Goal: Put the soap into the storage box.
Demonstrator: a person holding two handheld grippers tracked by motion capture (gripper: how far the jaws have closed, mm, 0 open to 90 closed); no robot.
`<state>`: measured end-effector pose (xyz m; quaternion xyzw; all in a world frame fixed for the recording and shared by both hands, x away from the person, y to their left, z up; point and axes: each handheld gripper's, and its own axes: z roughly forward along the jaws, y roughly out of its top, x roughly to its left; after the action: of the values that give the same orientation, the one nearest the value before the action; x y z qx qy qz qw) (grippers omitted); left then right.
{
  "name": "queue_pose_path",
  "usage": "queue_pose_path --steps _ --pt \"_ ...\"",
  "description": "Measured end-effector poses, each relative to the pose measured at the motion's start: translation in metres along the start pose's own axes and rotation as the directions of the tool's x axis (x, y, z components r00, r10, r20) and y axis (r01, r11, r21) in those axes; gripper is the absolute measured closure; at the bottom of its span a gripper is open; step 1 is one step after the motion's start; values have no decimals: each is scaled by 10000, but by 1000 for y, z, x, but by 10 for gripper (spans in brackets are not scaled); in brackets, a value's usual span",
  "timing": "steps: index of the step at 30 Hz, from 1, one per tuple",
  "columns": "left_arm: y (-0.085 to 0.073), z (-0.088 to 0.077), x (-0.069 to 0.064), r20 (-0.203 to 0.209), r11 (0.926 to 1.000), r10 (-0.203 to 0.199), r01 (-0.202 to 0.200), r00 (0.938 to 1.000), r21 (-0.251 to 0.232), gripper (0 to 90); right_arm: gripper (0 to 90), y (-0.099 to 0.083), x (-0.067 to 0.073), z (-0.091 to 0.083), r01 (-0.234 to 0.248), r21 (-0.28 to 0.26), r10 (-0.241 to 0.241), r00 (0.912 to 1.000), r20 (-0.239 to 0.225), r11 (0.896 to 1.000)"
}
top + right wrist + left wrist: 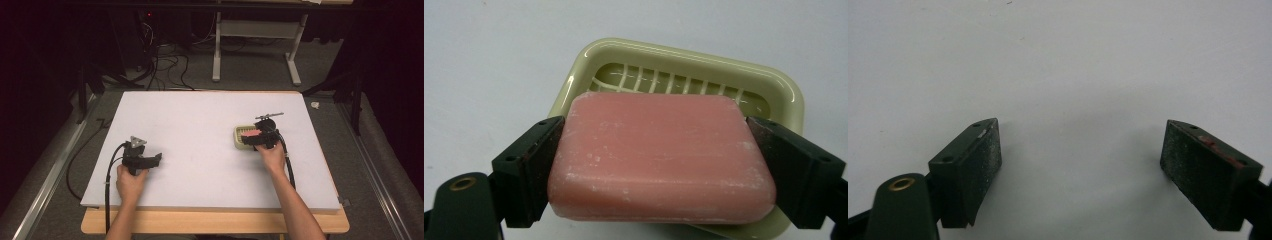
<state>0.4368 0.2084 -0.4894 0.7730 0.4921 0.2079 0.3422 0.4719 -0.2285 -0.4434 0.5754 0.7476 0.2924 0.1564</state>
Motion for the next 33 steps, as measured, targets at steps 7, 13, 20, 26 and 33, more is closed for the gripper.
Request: queue_pose_path --steps 7,13,20,26,33 --pt "0 0 0 -4 10000 5 -5 10000 1 171 119 1 -1 -6 47 -415 -41 9999 132 9991" --pt "0 0 0 3 10000 1 -1 10000 0 172 120 1 -3 -10 75 -507 -69 9999 107 9987" --pt "0 0 0 3 10000 0 0 10000 -1 171 134 0 -4 -19 133 -790 -133 9999 4 9968" --pt "0 0 0 3 10000 5 -5 10000 1 171 144 0 -4 -27 343 -1148 -354 9994 -69 9928" --pt "0 0 0 2 10000 3 -3 10000 2 171 160 -1 -6 -40 409 -1521 -427 9990 -91 9875"
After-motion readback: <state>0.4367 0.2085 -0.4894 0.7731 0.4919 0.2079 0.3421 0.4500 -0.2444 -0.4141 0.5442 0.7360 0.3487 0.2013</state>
